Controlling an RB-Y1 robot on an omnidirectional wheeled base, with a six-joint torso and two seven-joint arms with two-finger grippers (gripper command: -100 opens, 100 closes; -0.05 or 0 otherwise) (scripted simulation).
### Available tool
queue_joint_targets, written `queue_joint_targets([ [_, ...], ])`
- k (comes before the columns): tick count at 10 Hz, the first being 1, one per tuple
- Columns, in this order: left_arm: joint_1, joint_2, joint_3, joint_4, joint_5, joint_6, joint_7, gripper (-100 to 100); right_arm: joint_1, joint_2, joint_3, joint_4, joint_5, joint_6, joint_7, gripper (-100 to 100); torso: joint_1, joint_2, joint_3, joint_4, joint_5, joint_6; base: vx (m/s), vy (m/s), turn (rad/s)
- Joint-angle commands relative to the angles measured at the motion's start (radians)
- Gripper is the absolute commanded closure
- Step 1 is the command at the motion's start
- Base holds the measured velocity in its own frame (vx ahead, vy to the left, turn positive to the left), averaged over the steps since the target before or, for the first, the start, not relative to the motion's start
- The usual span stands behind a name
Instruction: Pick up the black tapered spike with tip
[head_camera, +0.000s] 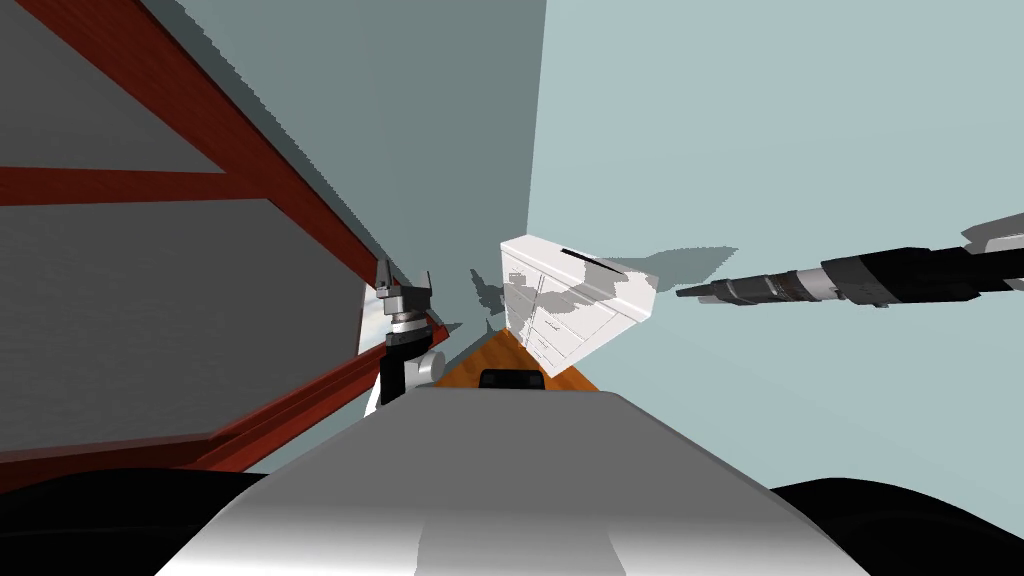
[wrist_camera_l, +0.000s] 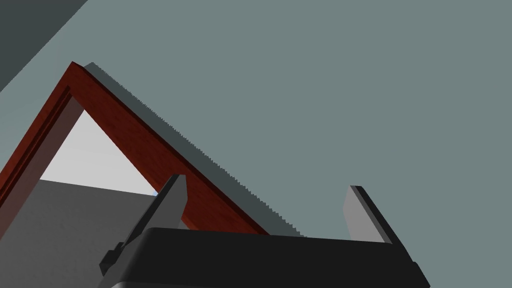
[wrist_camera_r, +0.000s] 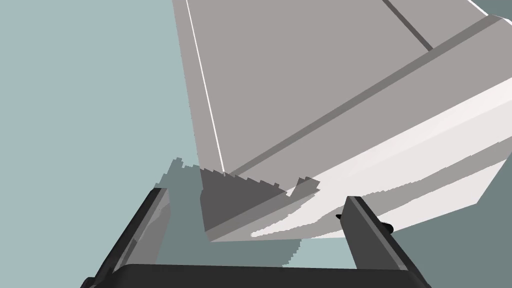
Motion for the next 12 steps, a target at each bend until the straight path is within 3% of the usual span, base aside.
queue_joint_targets([
  [1,0.000,0.000,0.000,0.000,0.000,0.000,0.000,0,0.000,0.000,0.000,0.000,0.000,0.000,0.000,-100,0.000,0.000,0.000,0.000,0.000,0.000,-0.006,-0.002,-0.018],
  [2,0.000,0.000,0.000,0.000,0.000,0.000,0.000,0,0.000,0.000,0.000,0.000,0.000,0.000,0.000,-100,0.000,0.000,0.000,0.000,0.000,0.000,0.000,0.000,0.000],
  [9,0.000,0.000,0.000,0.000,0.000,0.000,0.000,0,0.033,-0.170,0.032,0.040,-0.056,-0.066,0.118,-100,-0.005,0.007,0.004,0.002,-0.001,0.000,-0.101,-0.080,0.053],
  [12,0.000,0.000,0.000,0.000,0.000,0.000,0.000,0,0.041,-0.218,0.044,0.050,-0.068,-0.087,0.149,-100,-0.004,0.006,0.004,0.002,-0.001,0.000,-0.093,-0.060,0.042],
])
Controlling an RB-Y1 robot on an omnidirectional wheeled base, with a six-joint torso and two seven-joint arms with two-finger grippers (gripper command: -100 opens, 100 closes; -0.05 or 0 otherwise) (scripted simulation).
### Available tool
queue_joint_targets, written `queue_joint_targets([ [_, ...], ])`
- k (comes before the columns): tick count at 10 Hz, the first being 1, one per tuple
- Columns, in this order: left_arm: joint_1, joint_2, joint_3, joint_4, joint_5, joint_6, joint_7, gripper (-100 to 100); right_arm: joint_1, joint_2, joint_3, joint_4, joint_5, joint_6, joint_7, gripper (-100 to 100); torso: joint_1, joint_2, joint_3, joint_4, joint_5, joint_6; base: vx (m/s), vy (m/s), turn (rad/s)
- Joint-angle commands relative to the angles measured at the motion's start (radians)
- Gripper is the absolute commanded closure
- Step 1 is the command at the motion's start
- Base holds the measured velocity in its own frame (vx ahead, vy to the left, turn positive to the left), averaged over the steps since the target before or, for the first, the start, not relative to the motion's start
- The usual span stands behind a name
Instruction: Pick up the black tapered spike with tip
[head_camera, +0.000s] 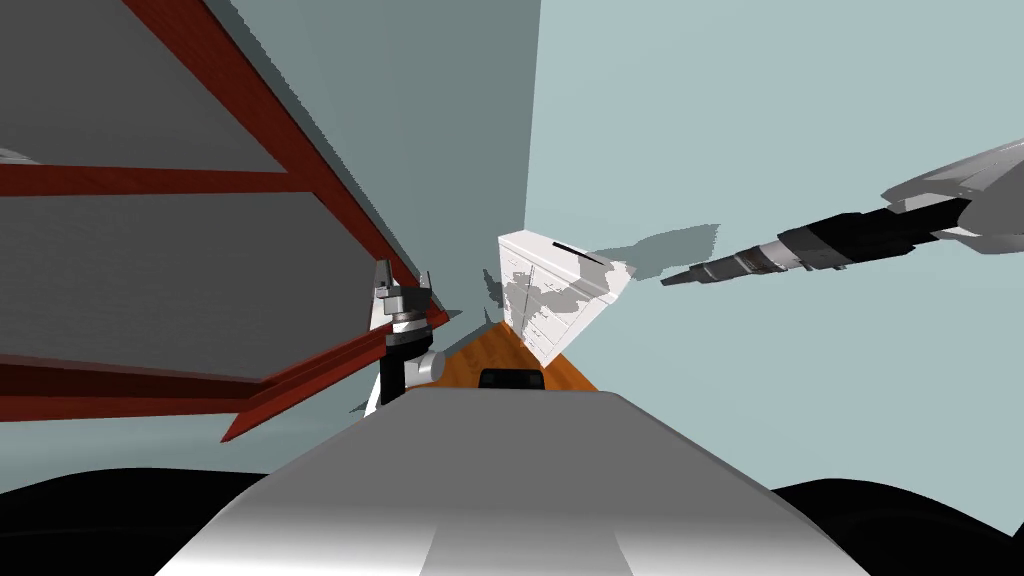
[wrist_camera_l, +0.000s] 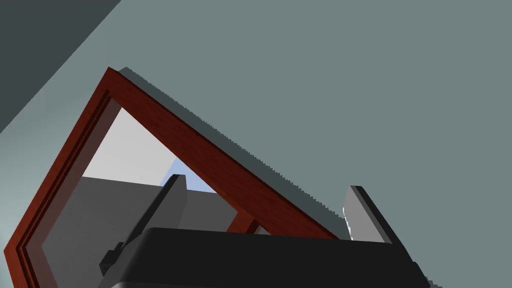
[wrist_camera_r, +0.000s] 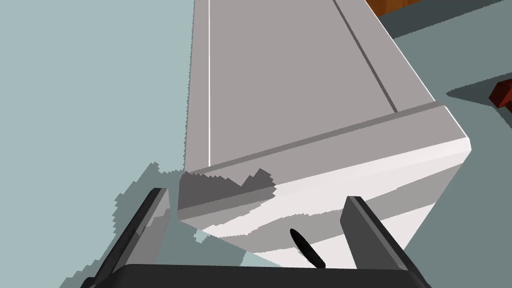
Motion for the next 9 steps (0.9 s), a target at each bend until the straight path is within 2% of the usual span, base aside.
queue_joint_targets([
  [1,0.000,0.000,0.000,0.000,0.000,0.000,0.000,0,0.010,-0.040,0.011,0.013,-0.008,-0.022,0.021,-100,0.000,0.000,0.000,0.000,0.000,0.000,-0.070,-0.058,0.075],
  [3,0.000,0.000,0.000,0.000,0.000,0.000,0.000,0,0.020,-0.084,0.030,0.018,-0.011,-0.041,0.040,-100,0.000,-0.002,-0.001,-0.001,0.000,0.000,-0.030,-0.038,0.102],
  [5,0.000,0.000,0.000,0.000,0.000,0.000,0.000,0,0.034,-0.124,0.054,0.020,-0.011,-0.059,0.051,-100,0.003,-0.007,-0.004,-0.002,0.001,0.000,0.048,0.000,0.134],
  [7,0.000,0.000,0.000,0.000,0.000,0.000,0.000,0,0.052,-0.156,0.084,0.020,-0.007,-0.077,0.056,-100,0.007,-0.014,-0.008,-0.004,0.002,-0.001,0.145,0.047,0.206],
  [9,0.000,0.000,0.000,0.000,0.000,0.000,0.000,0,0.074,-0.187,0.117,0.018,-0.003,-0.095,0.057,-100,0.007,-0.020,-0.012,-0.005,0.002,-0.001,0.213,0.048,0.200],
])
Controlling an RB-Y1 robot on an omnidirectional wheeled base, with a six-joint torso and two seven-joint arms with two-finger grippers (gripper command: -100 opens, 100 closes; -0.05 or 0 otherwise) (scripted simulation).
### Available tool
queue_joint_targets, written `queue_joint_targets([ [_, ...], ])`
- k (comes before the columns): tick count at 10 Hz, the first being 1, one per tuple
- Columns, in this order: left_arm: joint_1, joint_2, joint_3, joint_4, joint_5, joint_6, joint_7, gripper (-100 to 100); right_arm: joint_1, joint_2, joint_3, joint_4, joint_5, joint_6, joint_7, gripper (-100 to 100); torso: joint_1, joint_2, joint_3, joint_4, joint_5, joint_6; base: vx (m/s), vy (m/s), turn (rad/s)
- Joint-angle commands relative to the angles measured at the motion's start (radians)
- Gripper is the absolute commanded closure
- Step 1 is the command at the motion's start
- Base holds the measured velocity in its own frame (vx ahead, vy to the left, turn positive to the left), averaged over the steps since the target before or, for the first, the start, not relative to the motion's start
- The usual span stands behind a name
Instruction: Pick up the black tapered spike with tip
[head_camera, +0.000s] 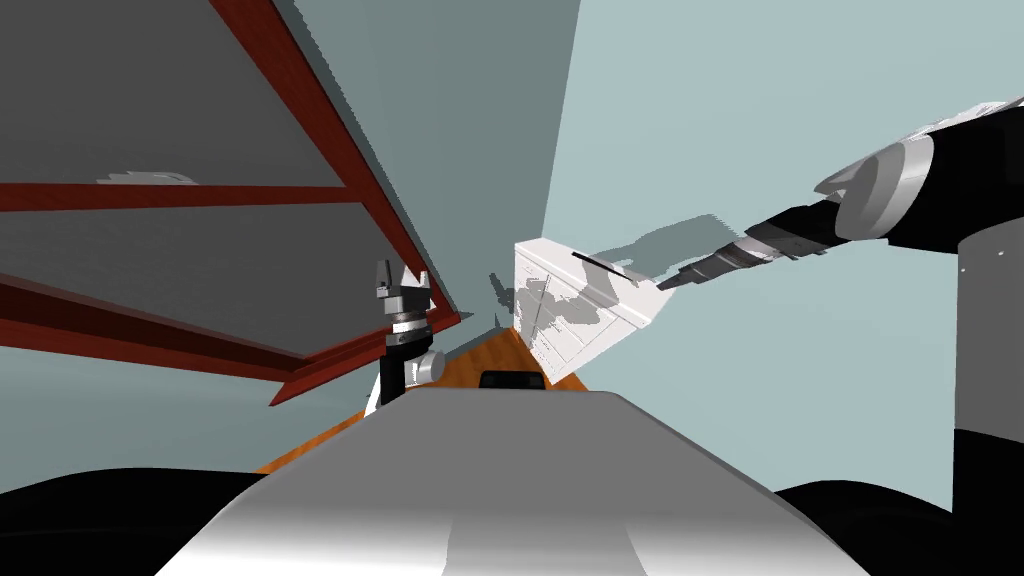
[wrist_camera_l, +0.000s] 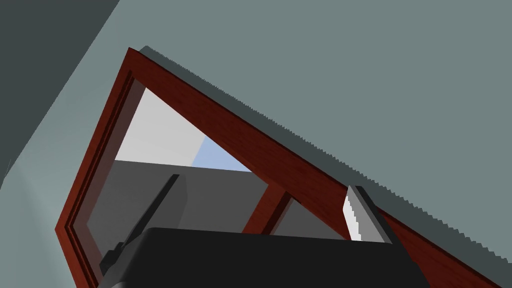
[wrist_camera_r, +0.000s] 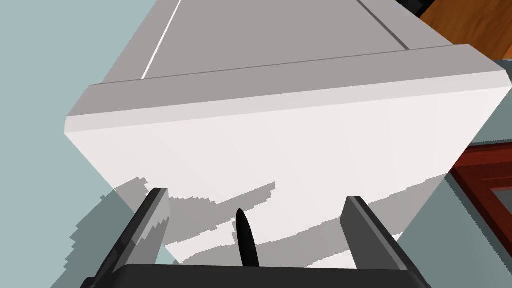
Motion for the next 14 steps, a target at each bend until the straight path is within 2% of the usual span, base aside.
queue_joint_targets([
  [1,0.000,0.000,0.000,0.000,0.000,0.000,0.000,0,0.015,-0.018,0.020,0.004,0.003,-0.015,-0.003,-100,0.000,0.000,0.000,0.000,0.000,0.000,0.204,0.060,0.164],
  [5,0.000,0.000,0.000,0.000,0.000,0.000,0.000,0,0.065,-0.099,0.090,-0.001,0.007,-0.053,-0.006,-100,0.002,0.000,0.000,0.000,0.000,0.000,0.212,0.055,0.209],
  [7,0.000,0.000,0.000,0.000,0.000,0.000,0.000,0,0.077,-0.133,0.107,-0.003,0.007,-0.062,-0.007,-100,0.002,0.001,0.001,0.000,0.001,0.000,0.169,0.022,0.132],
  [8,0.000,0.000,0.000,0.000,0.000,0.000,0.000,0,0.071,-0.121,0.101,-0.004,0.007,-0.058,-0.007,-100,-0.001,0.004,0.002,0.001,0.000,0.001,0.069,-0.010,0.025],
  [9,0.000,0.000,0.000,0.000,0.000,0.000,0.000,0,0.072,-0.124,0.102,-0.005,0.007,-0.059,-0.006,0,-0.002,0.009,0.005,0.002,-0.001,0.001,0.014,0.001,0.000],
  [10,0.000,0.000,0.000,0.000,0.000,0.000,0.000,0,0.100,-0.110,0.082,-0.009,0.001,-0.033,0.004,-100,-0.002,0.013,0.008,0.003,-0.001,0.002,0.010,0.011,0.066],
  [12,0.000,0.000,0.000,0.000,0.000,0.000,0.000,0,0.129,-0.096,0.062,-0.013,-0.006,-0.006,0.014,-100,-0.001,0.016,0.009,0.004,-0.001,0.002,0.001,0.020,0.051],
  [13,0.000,0.000,0.000,0.000,0.000,0.000,0.000,0,0.129,-0.096,0.065,0.011,-0.005,-0.023,-0.001,-100,-0.002,0.017,0.009,0.003,-0.002,0.002,0.001,0.006,0.001],
  [14,0.000,0.000,0.000,0.000,0.000,0.000,0.000,0,0.130,-0.095,0.064,0.011,-0.006,-0.018,0.001,100,-0.003,0.016,0.009,0.003,-0.003,0.002,0.000,0.000,0.000],
])
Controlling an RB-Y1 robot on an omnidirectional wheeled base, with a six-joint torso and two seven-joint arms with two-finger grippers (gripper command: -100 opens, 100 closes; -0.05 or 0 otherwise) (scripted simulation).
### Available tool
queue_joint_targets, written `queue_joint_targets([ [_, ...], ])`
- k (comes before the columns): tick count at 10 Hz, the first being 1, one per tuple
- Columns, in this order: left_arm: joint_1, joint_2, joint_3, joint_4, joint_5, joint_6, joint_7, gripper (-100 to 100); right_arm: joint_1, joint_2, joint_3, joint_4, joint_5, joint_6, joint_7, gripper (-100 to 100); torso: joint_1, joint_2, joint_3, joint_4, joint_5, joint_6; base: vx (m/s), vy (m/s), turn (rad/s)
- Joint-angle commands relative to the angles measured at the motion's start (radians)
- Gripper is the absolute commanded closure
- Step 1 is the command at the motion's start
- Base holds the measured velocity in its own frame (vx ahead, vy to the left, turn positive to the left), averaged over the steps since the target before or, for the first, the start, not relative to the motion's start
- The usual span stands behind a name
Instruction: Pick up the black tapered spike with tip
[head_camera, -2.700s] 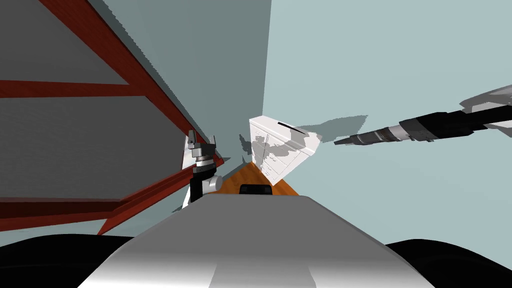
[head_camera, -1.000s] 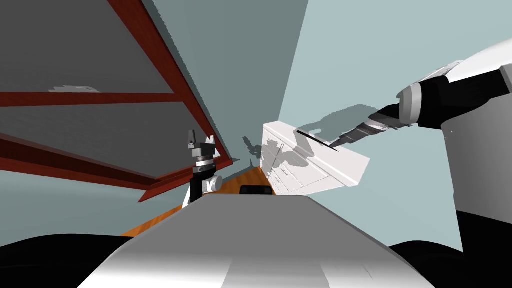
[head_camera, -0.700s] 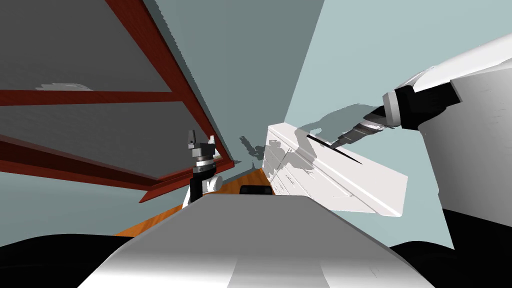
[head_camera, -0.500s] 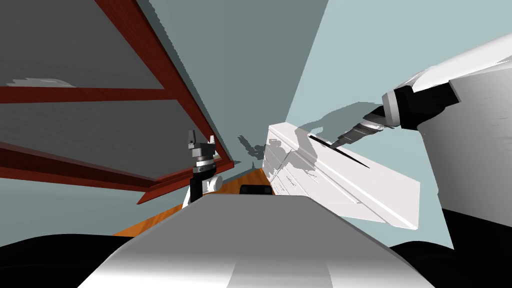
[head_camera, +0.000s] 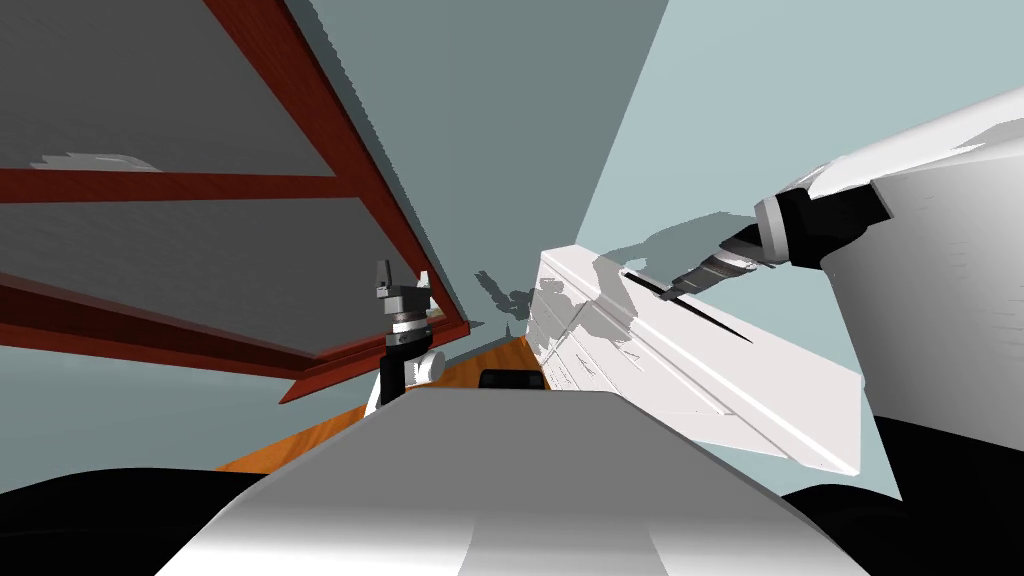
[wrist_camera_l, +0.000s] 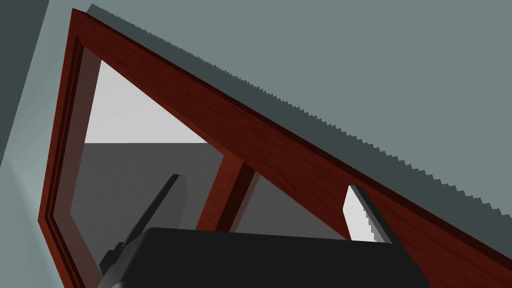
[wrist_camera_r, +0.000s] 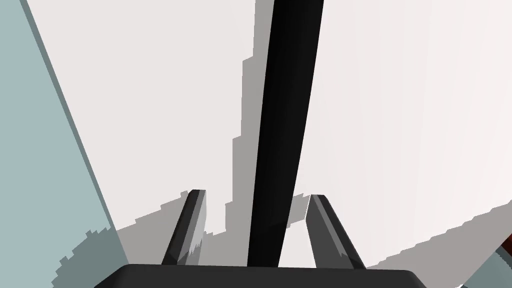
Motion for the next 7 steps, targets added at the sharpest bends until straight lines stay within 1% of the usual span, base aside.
queue_joint_targets([
  [1,0.000,0.000,0.000,0.000,0.000,0.000,0.000,0,0.000,0.000,0.000,0.000,0.000,0.000,0.000,100,0.000,0.000,0.000,0.000,0.000,0.000,0.000,0.000,0.000],
  [4,0.000,0.000,0.000,0.000,0.000,0.000,0.000,0,0.000,0.000,0.000,0.000,0.000,-0.001,0.000,100,-0.001,-0.001,-0.001,0.000,-0.001,0.000,0.000,0.000,0.000],
  [5,0.000,0.000,0.000,0.000,0.000,0.000,0.000,0,0.000,0.000,0.000,0.000,0.000,-0.001,0.000,0,-0.001,-0.001,-0.001,0.000,-0.001,0.000,0.000,0.000,0.000],
  [6,0.000,0.000,0.000,0.000,0.000,0.000,0.000,0,-0.030,-0.015,0.018,-0.019,0.007,-0.014,0.003,100,-0.001,-0.001,-0.001,0.000,-0.001,0.000,-0.003,-0.010,-0.063],
  [7,0.000,0.000,0.000,0.000,0.000,0.000,0.000,0,-0.041,-0.020,0.026,-0.018,0.009,-0.024,-0.001,100,-0.002,0.000,0.000,0.000,0.000,0.001,-0.004,-0.018,-0.053],
])
